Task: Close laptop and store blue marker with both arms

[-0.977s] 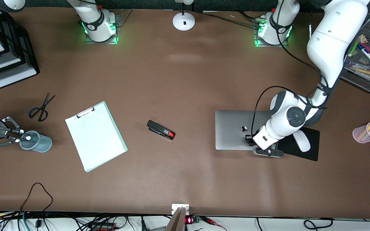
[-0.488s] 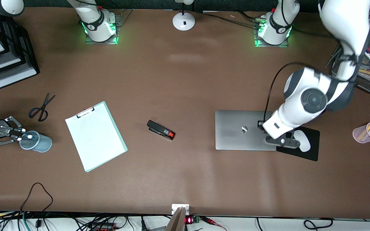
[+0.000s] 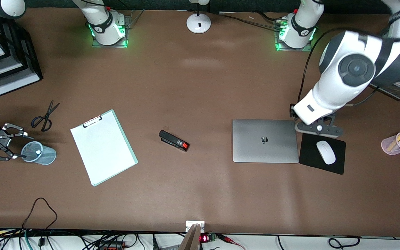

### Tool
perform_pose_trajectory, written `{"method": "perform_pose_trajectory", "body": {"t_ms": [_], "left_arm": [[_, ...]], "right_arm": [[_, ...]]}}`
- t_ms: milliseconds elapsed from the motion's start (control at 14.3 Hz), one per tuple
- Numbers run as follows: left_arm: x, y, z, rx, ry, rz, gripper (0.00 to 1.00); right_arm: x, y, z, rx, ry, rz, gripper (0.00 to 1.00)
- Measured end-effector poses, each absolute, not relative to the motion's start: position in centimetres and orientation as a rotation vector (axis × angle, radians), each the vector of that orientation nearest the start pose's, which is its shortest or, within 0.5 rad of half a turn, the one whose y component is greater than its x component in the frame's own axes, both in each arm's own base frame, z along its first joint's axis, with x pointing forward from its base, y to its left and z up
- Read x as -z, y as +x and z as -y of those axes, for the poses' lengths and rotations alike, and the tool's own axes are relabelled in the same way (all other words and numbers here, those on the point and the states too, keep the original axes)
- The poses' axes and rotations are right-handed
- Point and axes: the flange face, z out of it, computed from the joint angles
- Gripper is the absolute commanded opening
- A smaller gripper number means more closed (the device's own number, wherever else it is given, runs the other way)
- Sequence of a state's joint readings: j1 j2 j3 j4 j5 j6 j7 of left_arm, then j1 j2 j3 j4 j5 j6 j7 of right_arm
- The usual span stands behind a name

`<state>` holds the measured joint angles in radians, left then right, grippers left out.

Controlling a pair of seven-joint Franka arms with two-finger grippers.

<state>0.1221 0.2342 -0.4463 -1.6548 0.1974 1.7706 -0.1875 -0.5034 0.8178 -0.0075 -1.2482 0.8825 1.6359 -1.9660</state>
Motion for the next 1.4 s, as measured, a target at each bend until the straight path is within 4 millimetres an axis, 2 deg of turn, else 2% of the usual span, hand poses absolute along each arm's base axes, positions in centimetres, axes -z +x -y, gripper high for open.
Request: {"method": "perform_pose_trajectory", "body": {"t_ms": [209,349,488,628,837,1047,1186,1395], "left_arm": [[-51.2,59.7,14.9,-0.102,-3.005,-0.317,1.00],[-52.4,60.2,13.6,-0.083,-3.005,-0.374,1.00],[-53.0,60.6,12.1,-0.075,-3.023,-0.399,1.00],[-53.3,60.9,10.5,-0.083,-3.036,-0.419,1.00],[-53.9,61.2,8.3,-0.107,-3.051,-0.429,1.00],[-54.3,61.1,7.3,-0.120,-3.077,-0.413,1.00],[-55.0,60.3,6.2,-0.136,-3.111,-0.358,1.00],[-56.8,58.2,4.1,-0.116,-3.116,-0.298,1.00]], "right_arm": [[-29.7,67.7,25.8,0.738,-2.025,1.182,1.00],[-31.6,68.4,24.0,0.617,-2.111,1.059,1.00],[-35.0,69.0,22.1,0.495,-2.219,0.974,1.00],[-39.6,69.2,20.1,0.381,-2.351,0.861,1.00],[-45.2,68.4,17.4,0.238,-2.497,0.729,1.00],[-49.0,67.0,14.8,0.088,-2.600,0.645,1.00],[-51.9,65.9,11.7,-0.017,-2.681,0.578,1.00],[-56.8,63.9,5.9,-0.128,-2.822,0.460,1.00]]}}
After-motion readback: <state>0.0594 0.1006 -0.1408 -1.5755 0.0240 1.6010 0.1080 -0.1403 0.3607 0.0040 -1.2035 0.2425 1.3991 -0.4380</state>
